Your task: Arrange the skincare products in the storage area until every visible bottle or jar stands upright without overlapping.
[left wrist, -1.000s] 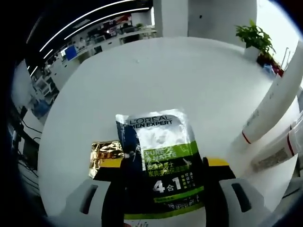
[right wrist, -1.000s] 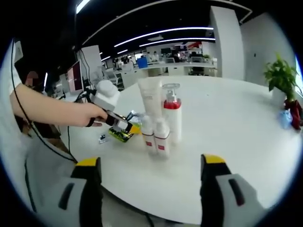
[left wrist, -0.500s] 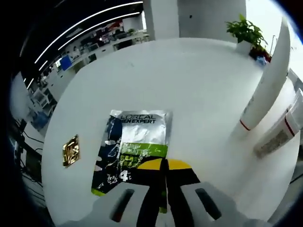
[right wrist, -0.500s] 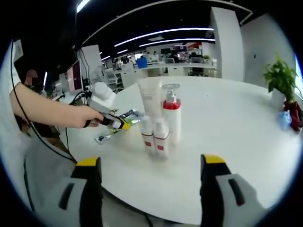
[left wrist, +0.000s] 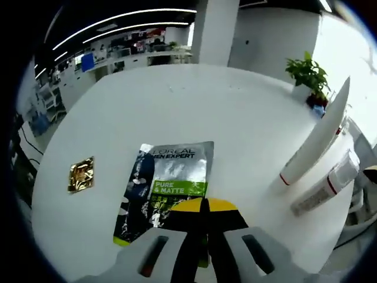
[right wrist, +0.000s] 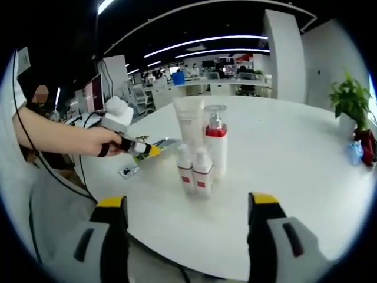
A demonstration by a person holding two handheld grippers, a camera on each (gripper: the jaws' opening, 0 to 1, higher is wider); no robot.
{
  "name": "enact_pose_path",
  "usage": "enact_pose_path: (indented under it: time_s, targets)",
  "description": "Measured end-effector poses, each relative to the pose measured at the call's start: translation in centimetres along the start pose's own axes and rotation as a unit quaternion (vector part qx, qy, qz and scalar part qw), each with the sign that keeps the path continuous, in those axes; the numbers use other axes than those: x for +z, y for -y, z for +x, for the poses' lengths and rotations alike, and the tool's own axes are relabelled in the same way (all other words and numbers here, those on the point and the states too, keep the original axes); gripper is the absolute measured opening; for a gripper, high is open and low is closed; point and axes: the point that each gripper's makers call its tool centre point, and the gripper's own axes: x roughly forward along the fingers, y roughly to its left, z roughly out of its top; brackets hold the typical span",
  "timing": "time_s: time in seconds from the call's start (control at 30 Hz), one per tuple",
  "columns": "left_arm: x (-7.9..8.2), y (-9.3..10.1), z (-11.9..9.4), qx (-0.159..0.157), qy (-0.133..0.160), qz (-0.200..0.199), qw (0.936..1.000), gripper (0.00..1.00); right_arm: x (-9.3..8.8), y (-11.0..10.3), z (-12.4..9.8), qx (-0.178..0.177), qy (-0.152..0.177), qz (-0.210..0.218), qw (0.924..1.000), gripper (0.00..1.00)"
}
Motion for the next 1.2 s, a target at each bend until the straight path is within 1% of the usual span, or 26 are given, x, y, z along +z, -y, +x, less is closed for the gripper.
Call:
enact_pose_path:
  time_s: [0.13, 0.23, 0.33, 0.4, 0.53, 0.63, 0.7, 0.73, 0.77, 0.83, 0.87, 0.9, 0.93, 1.0, 1.07, 1.1, 1.17, 1.2]
  targets:
    - [0.2, 0.2, -1.1, -0.011, 0.012, -0.038, 0.9991, 0.00, -0.1, -0.4, 0.1, 0.006, -0.005, -0.012, 0.9999, 0.81]
    - [0.4, 0.6, -1.9, -0.023, 0.021, -0.072, 0.9969, 0.00, -0.1, -0.7, 0.1, 0.010, -0.006, -0.019, 0.9998, 0.79]
    - [0.6, 1.1, -2.7, -0.034, 0.032, -0.104, 0.9935, 0.00, 0.0, -1.0, 0.1, 0.013, -0.007, -0.023, 0.9996, 0.77]
    - [0.8, 1.4, -3.2, -0.042, 0.040, -0.131, 0.9897, 0.00, -0.1, -1.3, 0.1, 0.014, -0.008, -0.038, 0.9991, 0.76]
    - [0.9, 1.9, -4.3, -0.053, 0.048, -0.152, 0.9858, 0.00, -0.2, -2.1, 0.3, 0.021, -0.017, -0.061, 0.9978, 0.74]
    - [0.9, 2.1, -4.9, -0.061, 0.056, -0.176, 0.9808, 0.00, -0.3, -3.0, 0.6, 0.034, -0.024, -0.085, 0.9955, 0.74]
    - [0.9, 2.2, -5.3, -0.065, 0.060, -0.188, 0.9782, 0.00, -0.1, -3.7, 0.9, 0.044, -0.022, -0.083, 0.9953, 0.74]
    - [1.0, 2.3, -5.6, -0.068, 0.064, -0.195, 0.9764, 0.00, 0.1, -4.2, 1.1, 0.052, -0.018, -0.077, 0.9955, 0.75]
    - [1.1, 2.3, -5.7, -0.070, 0.066, -0.200, 0.9750, 0.00, 0.6, -5.1, 1.5, 0.066, -0.007, -0.061, 0.9959, 0.74]
    - [1.2, 2.3, -6.1, -0.072, 0.072, -0.207, 0.9731, 0.00, 0.7, -6.3, 2.1, 0.077, -0.003, -0.052, 0.9957, 0.74]
    - [1.2, 2.3, -6.3, -0.071, 0.075, -0.208, 0.9728, 0.00, 0.8, -6.9, 2.4, 0.079, -0.001, -0.055, 0.9953, 0.74]
    - [1.3, 2.3, -6.5, -0.070, 0.077, -0.212, 0.9718, 0.00, 1.0, -7.9, 2.9, 0.086, 0.005, -0.065, 0.9942, 0.74]
    - [1.3, 2.4, -6.8, -0.072, 0.079, -0.218, 0.9701, 0.00, 1.1, -8.6, 3.1, 0.094, 0.008, -0.069, 0.9932, 0.74]
    - [1.4, 2.6, -7.2, -0.075, 0.083, -0.225, 0.9679, 0.00, 1.3, -10.5, 3.4, 0.119, 0.008, -0.072, 0.9903, 0.75]
    - [1.5, 2.9, -7.6, -0.081, 0.087, -0.237, 0.9642, 0.00, 1.4, -11.8, 3.6, 0.137, 0.007, -0.080, 0.9874, 0.75]
    - [1.6, 3.1, -7.9, -0.083, 0.090, -0.241, 0.9628, 0.00, 1.4, -12.2, 3.7, 0.141, 0.006, -0.082, 0.9866, 0.75]
    - [1.6, 3.4, -8.2, -0.085, 0.092, -0.243, 0.9620, 0.00, 1.4, -13.0, 3.9, 0.149, 0.007, -0.082, 0.9853, 0.75]
    - [1.7, 3.9, -8.5, -0.089, 0.092, -0.241, 0.9622, 0.00, 1.5, -13.5, 4.0, 0.155, 0.014, -0.086, 0.9841, 0.75]
